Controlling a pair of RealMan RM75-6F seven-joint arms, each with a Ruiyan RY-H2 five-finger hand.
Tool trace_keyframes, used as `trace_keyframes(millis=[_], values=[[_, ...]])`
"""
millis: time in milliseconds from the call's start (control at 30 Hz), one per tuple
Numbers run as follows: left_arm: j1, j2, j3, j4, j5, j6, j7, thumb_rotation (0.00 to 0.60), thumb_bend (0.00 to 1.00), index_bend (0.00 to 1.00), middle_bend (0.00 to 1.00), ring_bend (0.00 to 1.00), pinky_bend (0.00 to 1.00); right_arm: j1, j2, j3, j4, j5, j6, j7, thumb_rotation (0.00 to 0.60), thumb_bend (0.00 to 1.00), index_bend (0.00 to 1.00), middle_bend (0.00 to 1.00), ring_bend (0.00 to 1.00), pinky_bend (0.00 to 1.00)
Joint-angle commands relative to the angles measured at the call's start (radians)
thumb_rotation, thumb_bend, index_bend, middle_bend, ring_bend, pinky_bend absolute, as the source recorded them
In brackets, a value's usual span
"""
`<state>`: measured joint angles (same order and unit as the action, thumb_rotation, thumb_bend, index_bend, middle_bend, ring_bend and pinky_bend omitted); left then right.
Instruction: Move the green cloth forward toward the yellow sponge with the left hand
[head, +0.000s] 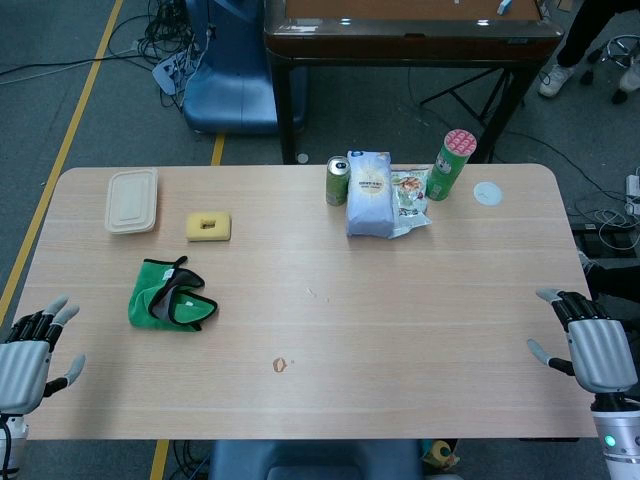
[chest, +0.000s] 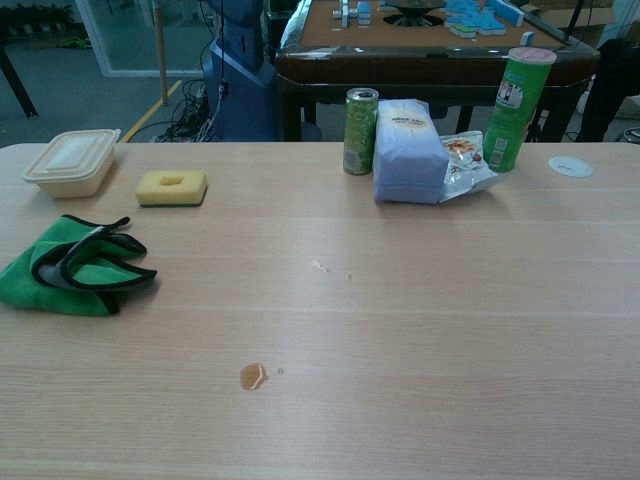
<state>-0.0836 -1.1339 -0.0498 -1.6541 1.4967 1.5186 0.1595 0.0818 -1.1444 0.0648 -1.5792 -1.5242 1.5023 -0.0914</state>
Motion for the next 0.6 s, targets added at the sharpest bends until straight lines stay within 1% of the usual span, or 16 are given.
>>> trace_keyframes(millis=[33,200,367,467,600], values=[[0.001,0.000,0.001,0.001,0.000,-0.001,-0.002,0.600,0.28,0.18,0.11,0.16,0.14,0.001,0.001,0.000,-0.002,0.001,-0.002,-0.002,0.600,0.26,0.24,0.28,0.24,0.31],[-0.002,0.001,0.006,0.013,0.007,-0.008,-0.013,0.600,0.28,0.18,0.11,0.16,0.14,0.002,0.007,-0.002,-0.010,-0.007,-0.002,0.007,0.600,0.26,0.24,0.28,0.24,0.31],[-0.034,0.020,-0.005,0.021,-0.002,-0.061,-0.059,0.600,0.28,0.18,0.11,0.16,0.14,0.002,0.034,0.005,-0.027,-0.026,0.018,0.028,0.600,0.26,0.24,0.28,0.24,0.31],[-0.072,0.033,-0.016,0.041,-0.012,-0.121,-0.099,0.600,0.28,0.18,0.11,0.16,0.14,0.000,0.058,0.014,-0.046,-0.033,0.037,0.010,0.600,0.26,0.24,0.28,0.24,0.31],[-0.128,0.049,-0.030,0.059,-0.039,-0.216,-0.109,0.600,0.28,0.15,0.11,0.16,0.14,-0.002,0.090,0.025,-0.075,-0.032,0.051,-0.013,0.600,0.26,0.24,0.28,0.24,0.31]])
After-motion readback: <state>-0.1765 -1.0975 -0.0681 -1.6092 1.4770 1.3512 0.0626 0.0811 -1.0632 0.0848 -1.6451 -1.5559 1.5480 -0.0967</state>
